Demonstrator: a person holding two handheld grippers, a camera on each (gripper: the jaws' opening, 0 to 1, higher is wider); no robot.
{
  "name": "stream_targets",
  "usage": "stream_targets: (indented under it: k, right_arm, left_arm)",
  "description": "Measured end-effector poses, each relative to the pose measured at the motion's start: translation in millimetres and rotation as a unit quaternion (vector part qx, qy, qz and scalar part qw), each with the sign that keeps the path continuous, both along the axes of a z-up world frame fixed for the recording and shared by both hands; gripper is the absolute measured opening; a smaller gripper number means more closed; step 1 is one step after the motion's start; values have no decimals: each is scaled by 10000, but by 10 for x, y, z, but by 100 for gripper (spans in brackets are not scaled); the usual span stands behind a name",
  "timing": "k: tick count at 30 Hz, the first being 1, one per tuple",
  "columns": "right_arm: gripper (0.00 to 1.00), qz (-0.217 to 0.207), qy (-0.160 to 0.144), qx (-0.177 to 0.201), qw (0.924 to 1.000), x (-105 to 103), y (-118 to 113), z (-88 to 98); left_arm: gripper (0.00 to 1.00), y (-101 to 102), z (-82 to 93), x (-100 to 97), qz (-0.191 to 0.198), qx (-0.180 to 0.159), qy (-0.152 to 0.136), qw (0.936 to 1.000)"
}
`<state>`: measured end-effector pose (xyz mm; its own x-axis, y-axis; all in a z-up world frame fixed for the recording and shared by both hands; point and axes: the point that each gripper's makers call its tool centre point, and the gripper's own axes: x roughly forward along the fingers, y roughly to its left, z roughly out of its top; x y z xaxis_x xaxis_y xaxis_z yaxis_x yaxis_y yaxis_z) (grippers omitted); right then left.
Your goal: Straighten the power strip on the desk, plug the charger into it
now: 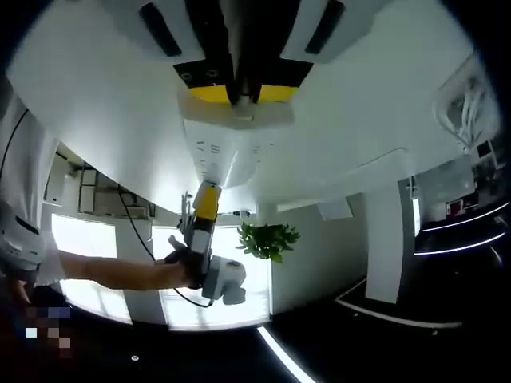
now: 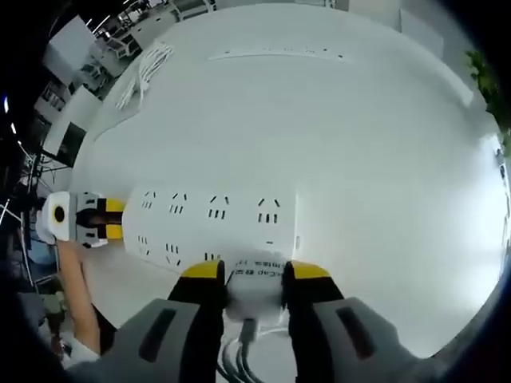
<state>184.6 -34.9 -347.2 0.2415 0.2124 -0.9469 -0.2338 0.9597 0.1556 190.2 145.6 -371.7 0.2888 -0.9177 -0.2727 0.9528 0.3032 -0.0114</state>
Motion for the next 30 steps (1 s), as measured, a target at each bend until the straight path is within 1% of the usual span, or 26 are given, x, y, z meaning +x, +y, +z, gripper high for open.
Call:
stream_targets:
  k: [3,6,8,10,11,12,23,24,25,27,30]
  right_arm:
    - [29,-86,69,177,9998,-35,-11,39]
    - [29,-125,122,346,9992,-95,-25,158]
    - [28,-115,179,380,9991,-149,-26,206]
    - [26,-52,200,321,9993,-190,-27,216]
    - [25,23,143,239,9996,-185,-39,211]
    - [25,45,119,234,9996,-184,-27,210]
    - [23,58,86,3,9999,-162,-18,192]
    - [23,174,86,-41,9998,-159,-14,192]
    - [23,192,82,-39,9998,-142,-15,192]
    - [23,101,204,56,9997,-121,-28,183]
    - [23,78,282,94,9995,-120,-25,166]
  left_arm:
    - [13,-3,1,-3,-5,-5,1,10000]
    - [13,-3,2,0,-10,-10,3,10000]
    - [13,-3,3,-3,-11,-11,3,10000]
    - [13,-3,3,-1,-10,-11,3,10000]
    - [13,-2,3,-2,-10,-11,2,10000]
    - [13,-3,3,-2,-8,-10,1,10000]
    - [13,1,3,-18,-1,-7,-11,10000]
    - [13,1,3,-19,0,-7,-12,10000]
    - [13,2,3,-21,-1,-5,-13,10000]
    - [13,4,4,-23,0,-4,-18,10000]
    - [13,7,4,-25,3,-3,-20,10000]
